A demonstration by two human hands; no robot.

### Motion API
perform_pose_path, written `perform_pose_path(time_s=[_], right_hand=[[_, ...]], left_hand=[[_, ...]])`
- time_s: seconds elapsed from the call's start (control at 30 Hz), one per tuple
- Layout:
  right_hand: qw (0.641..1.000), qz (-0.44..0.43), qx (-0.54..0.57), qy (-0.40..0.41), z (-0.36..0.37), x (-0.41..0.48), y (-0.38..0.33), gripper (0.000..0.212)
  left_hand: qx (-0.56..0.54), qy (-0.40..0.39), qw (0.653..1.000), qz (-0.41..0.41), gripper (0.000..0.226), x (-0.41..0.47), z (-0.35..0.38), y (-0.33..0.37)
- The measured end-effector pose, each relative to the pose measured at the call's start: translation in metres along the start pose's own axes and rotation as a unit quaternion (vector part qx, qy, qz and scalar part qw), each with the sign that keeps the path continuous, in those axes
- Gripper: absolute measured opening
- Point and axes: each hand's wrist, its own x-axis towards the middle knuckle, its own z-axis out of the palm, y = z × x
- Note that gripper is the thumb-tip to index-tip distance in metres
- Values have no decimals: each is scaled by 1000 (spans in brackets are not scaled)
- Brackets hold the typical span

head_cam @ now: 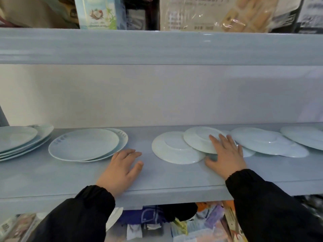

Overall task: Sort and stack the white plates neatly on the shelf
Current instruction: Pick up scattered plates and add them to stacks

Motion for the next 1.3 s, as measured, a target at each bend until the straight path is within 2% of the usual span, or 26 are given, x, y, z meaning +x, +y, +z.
perform_pose_path(time_s=[0.17, 0.33, 0.5, 0.6, 0.73, 0.83, 0.97, 1.1, 1.3], right_hand=[[999, 8, 26, 27, 4, 2, 2, 72], [995, -1, 40, 94, 5, -1, 0, 52], [993, -26, 50, 100, 2, -5, -6, 52], [984, -3, 153, 92, -7, -9, -11, 47], [971, -50, 173, 156, -15, -22, -30, 61], [946, -86, 241, 197, -20, -15, -66, 64], [907, -138, 323, 234, -25, 3, -133, 44], [862, -80, 476, 154, -22, 15, -204, 33], [761, -4, 647, 49, 7, 27, -275, 42]], left_hand=[[21, -1, 1000, 10, 69, -1, -1, 1], [31, -11, 999, 10, 69, -4, -4, 7], [33, -7, 999, 16, 61, -6, -6, 7], [52, -8, 998, 28, 62, -10, -6, 11], [58, -12, 997, 46, 57, -15, -15, 9], [88, 35, 991, 90, 43, -22, -32, -6], [114, 130, 980, 94, 37, -30, -71, -43], [164, 189, 968, 37, 40, -43, -110, -82], [157, 188, 963, -113, 60, -66, -130, -139]])
